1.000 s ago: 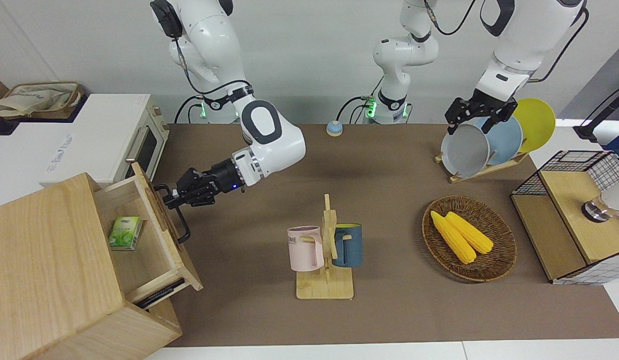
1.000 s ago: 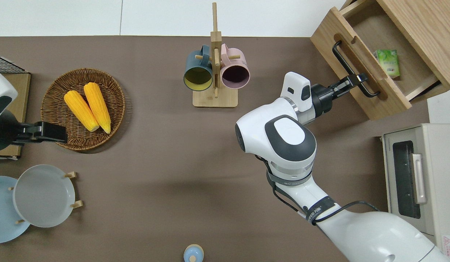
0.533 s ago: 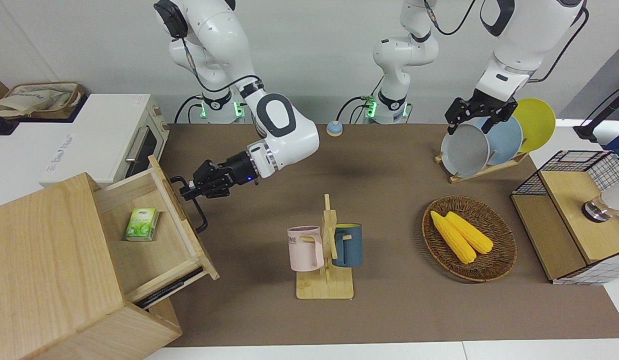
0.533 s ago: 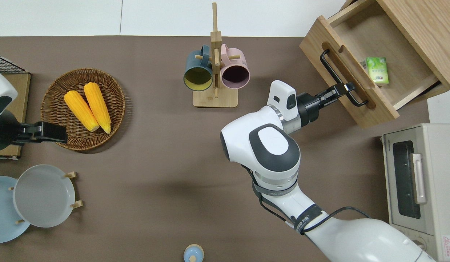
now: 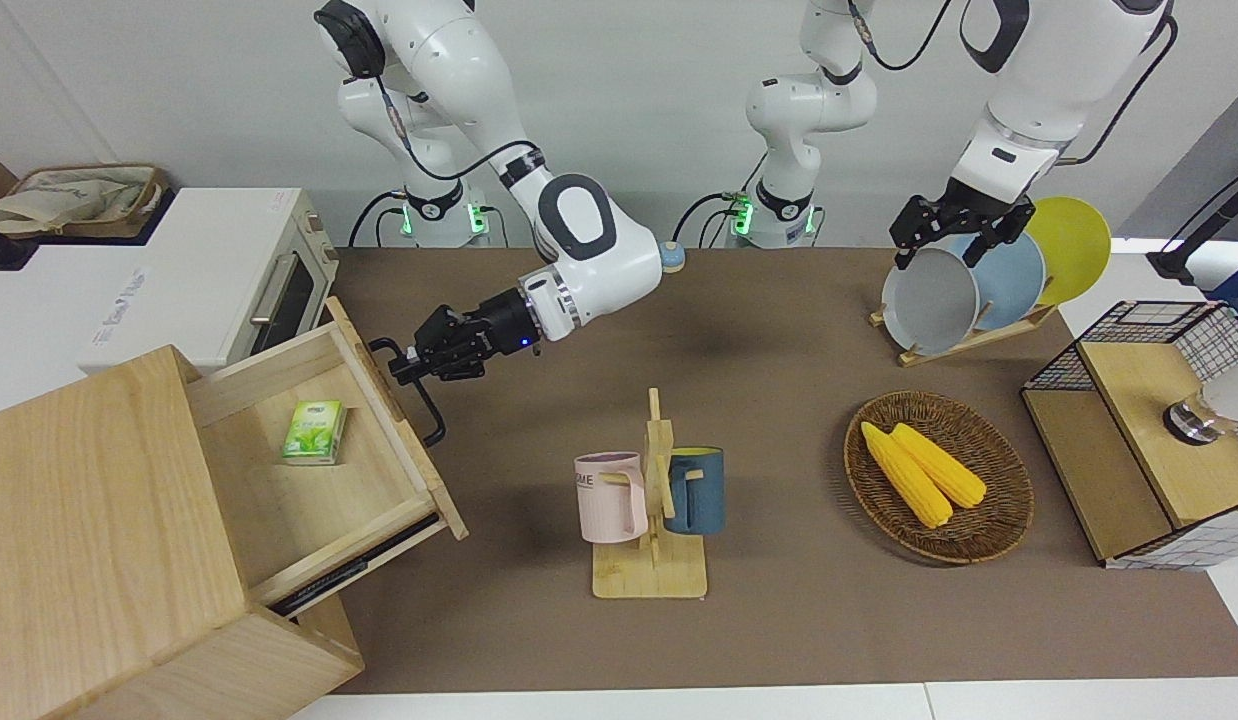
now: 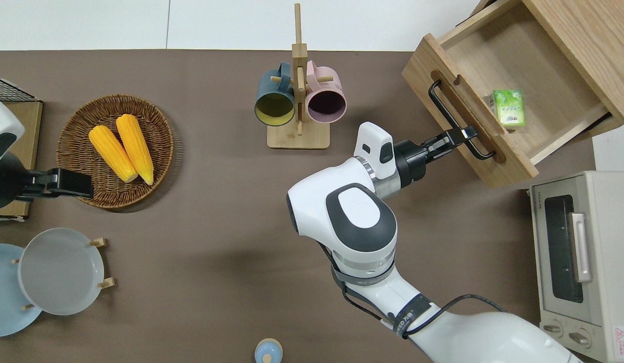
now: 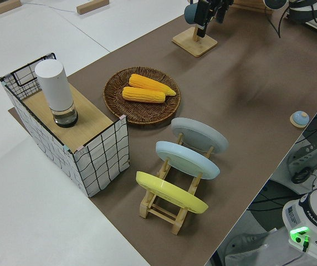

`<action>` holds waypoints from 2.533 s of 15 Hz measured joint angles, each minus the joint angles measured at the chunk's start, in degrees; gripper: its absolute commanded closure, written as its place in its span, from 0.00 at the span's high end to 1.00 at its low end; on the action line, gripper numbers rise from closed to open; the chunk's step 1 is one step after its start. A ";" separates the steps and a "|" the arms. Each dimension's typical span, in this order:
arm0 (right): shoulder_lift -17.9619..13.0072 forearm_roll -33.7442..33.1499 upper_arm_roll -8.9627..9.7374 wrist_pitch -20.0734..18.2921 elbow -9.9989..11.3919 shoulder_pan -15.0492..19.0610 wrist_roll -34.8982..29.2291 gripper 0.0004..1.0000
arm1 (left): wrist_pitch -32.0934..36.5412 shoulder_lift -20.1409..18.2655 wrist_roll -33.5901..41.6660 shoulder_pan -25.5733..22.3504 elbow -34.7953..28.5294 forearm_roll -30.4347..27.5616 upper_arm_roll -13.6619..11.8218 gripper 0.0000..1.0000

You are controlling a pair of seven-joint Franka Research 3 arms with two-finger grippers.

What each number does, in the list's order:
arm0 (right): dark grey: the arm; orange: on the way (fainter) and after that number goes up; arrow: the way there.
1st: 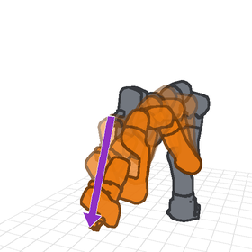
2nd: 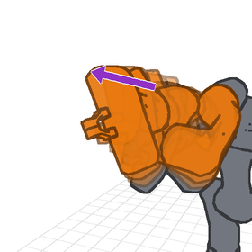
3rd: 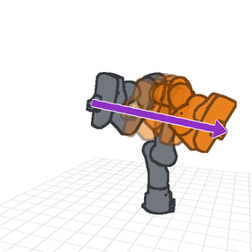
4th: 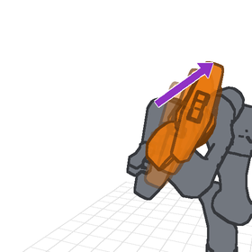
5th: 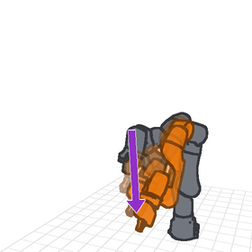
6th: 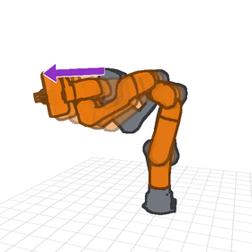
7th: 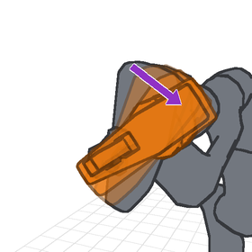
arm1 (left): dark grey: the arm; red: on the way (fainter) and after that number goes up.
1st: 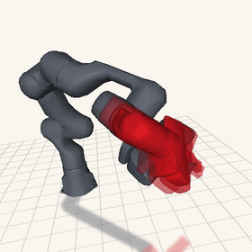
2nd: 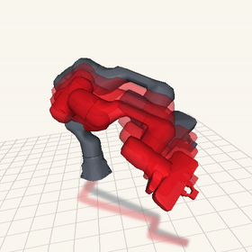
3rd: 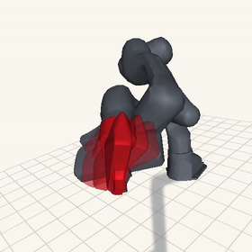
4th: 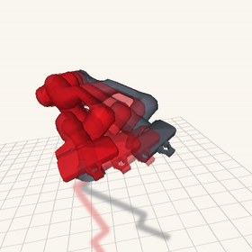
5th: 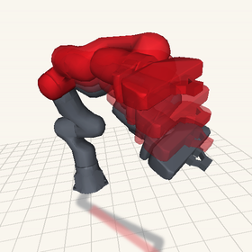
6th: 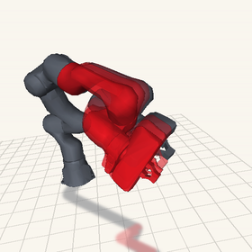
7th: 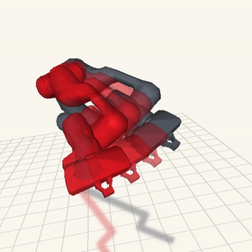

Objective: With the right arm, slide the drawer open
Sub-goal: 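Pull the drawer handle toward the robot with the right gripper, then release the handle and lift the right gripper away from the drawer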

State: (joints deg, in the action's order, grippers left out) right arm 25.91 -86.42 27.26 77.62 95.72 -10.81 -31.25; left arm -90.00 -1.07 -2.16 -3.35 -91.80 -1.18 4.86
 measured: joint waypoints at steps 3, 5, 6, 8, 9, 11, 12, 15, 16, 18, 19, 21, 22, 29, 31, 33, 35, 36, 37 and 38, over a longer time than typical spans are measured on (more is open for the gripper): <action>0.20 0.68 0.84 -1.12 -0.40 -0.28 0.00 0.01 | 0.00 0.00 0.00 0.00 0.00 0.00 0.00 1.00; 0.25 1.09 1.46 -1.78 -0.48 -0.40 0.00 0.01 | 0.00 0.00 0.00 0.00 0.00 0.00 0.00 1.00; 0.25 1.37 1.59 -2.05 -0.56 -0.57 0.00 0.01 | 0.00 0.00 0.00 0.00 0.00 0.00 0.00 1.00; 0.28 1.74 1.60 -2.42 -0.76 -0.88 0.00 0.01 | 0.00 0.00 0.00 0.00 0.00 0.00 0.00 1.00; 0.31 1.80 1.69 -2.49 -0.80 -0.89 0.01 0.01 | 0.00 0.00 0.00 0.00 0.00 0.00 0.00 1.00; 0.42 1.91 2.06 -3.01 -0.90 -0.90 0.02 0.01 | 0.00 0.00 0.00 0.00 0.00 0.00 0.00 1.00; 0.50 1.96 2.28 -3.25 -0.96 -0.92 0.02 0.01 | 0.00 0.00 0.00 0.00 0.00 0.00 0.00 1.00; 0.54 2.49 2.89 -4.19 -1.07 -1.38 0.01 0.03 | 0.00 0.00 0.00 0.00 0.00 0.00 0.00 1.00; 0.54 2.73 2.98 -4.47 -1.11 -1.64 0.01 0.03 | 0.00 0.00 0.00 0.00 0.00 0.00 0.00 1.00; 0.54 3.26 3.33 -5.11 -1.24 -2.01 0.01 0.03 | 0.00 0.00 0.00 0.00 0.00 0.00 0.00 1.00; 0.54 3.43 3.36 -5.27 -1.31 -2.17 0.01 0.03 | 0.00 0.00 0.00 0.00 0.00 0.00 0.00 1.00; 0.54 3.61 3.36 -5.35 -1.37 -2.24 0.01 0.03 | 0.00 0.00 0.00 0.00 0.00 0.00 0.00 1.00; 0.54 3.66 3.36 -5.36 -1.40 -2.24 0.01 0.03 | 0.00 0.00 0.00 0.00 0.00 0.00 0.00 1.00; 0.55 4.10 4.12 -6.06 -1.47 -2.38 0.01 0.04 | 0.00 0.00 0.00 0.00 0.00 0.00 0.00 1.00; 0.55 4.25 4.48 -6.39 -1.49 -2.40 0.01 0.04 | 0.00 0.00 0.00 0.00 0.00 0.00 0.00 1.00; 0.56 4.35 4.57 -6.68 -1.49 -2.43 -0.02 0.06 | 0.00 0.00 0.00 0.00 0.00 0.00 0.00 1.00; 0.60 4.58 5.08 -7.36 -1.49 -2.45 -0.07 0.07 | 0.00 0.00 0.00 0.00 0.00 0.00 0.00 1.00; 0.61 4.69 5.37 -7.55 -1.49 -2.48 -0.11 0.07 | 0.00 0.00 0.00 0.00 0.00 0.00 0.00 1.00; 0.62 4.80 5.51 -7.69 -1.49 -2.50 -0.11 0.07 | 0.00 0.00 0.00 0.00 0.00 0.00 0.00 1.00; 0.62 4.90 5.58 -7.80 -1.52 -2.50 -0.12 0.07 | 0.00 0.00 0.00 0.00 0.00 0.00 0.00 1.00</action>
State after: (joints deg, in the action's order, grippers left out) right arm 26.53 -81.52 32.84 69.82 94.20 -13.32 -31.37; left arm -90.00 -1.07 -2.16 -3.35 -91.79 -1.18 4.86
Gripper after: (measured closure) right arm 0.828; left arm 0.000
